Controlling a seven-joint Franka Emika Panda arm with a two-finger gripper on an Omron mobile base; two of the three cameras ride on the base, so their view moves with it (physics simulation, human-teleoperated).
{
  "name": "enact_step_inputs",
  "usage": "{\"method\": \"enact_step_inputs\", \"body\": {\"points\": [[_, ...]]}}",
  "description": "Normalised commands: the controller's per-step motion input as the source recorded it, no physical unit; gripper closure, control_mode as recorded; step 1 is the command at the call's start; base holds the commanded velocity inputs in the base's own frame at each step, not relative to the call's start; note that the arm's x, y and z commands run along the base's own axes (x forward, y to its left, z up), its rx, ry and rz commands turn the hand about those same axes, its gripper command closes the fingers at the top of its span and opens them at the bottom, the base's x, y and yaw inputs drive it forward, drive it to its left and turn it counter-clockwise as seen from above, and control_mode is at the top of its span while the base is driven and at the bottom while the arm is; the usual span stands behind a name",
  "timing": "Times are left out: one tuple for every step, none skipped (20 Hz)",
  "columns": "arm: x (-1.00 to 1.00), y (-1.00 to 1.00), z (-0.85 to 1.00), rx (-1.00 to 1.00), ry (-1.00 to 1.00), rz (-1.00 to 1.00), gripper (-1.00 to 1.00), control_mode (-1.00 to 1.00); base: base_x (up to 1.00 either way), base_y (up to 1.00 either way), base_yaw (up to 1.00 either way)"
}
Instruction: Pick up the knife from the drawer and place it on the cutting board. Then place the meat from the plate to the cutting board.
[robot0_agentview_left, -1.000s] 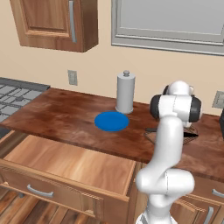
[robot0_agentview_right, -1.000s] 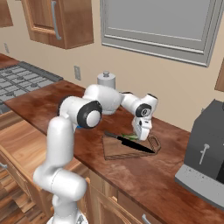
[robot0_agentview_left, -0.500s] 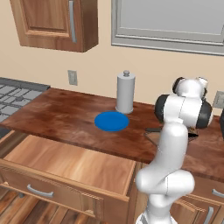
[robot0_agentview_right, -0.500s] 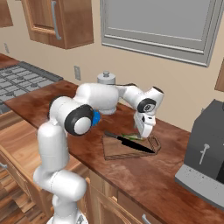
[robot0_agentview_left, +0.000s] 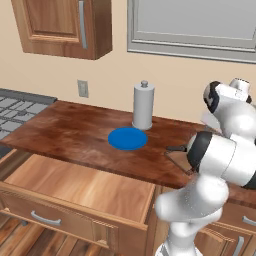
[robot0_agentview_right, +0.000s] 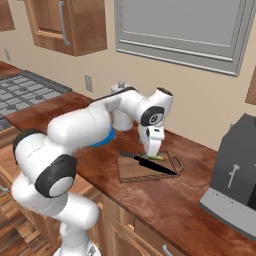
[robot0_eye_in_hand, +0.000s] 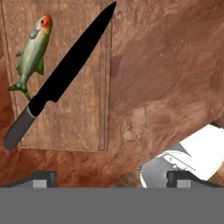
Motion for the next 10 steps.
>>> {"method": "enact_step_inputs", "body": {"points": [[-0.91, 0.98, 0.88, -0.18, -0.05, 0.02, -1.0, -1.0, 0.0, 0.0, 0.0], [-0.96, 1.0, 0.84, -0.19, -0.05, 0.02, -1.0, -1.0, 0.0, 0.0, 0.0], [-0.99, 1.0, 0.84, -0.19, -0.05, 0.02, -1.0, -1.0, 0.0, 0.0, 0.0], [-1.0, 1.0, 0.83, -0.19, -0.06, 0.02, -1.0, -1.0, 0.0, 0.0, 0.0], [-1.0, 1.0, 0.9, -0.19, -0.07, 0.02, -1.0, -1.0, 0.0, 0.0, 0.0], [-1.0, 0.96, 0.89, -0.17, -0.08, 0.01, -1.0, -1.0, 0.0, 0.0, 0.0], [-1.0, 0.89, 0.99, -0.16, -0.11, 0.01, -1.0, -1.0, 0.0, 0.0, 0.0], [-1.0, 0.79, 1.0, -0.15, -0.12, 0.01, -1.0, -1.0, 0.0, 0.0, 0.0], [-1.0, 0.68, 1.0, -0.14, -0.16, 0.02, -1.0, -1.0, 0.0, 0.0, 0.0], [-1.0, 0.64, 1.0, -0.13, -0.17, 0.03, -1.0, -1.0, 0.0, 0.0, 0.0]]}}
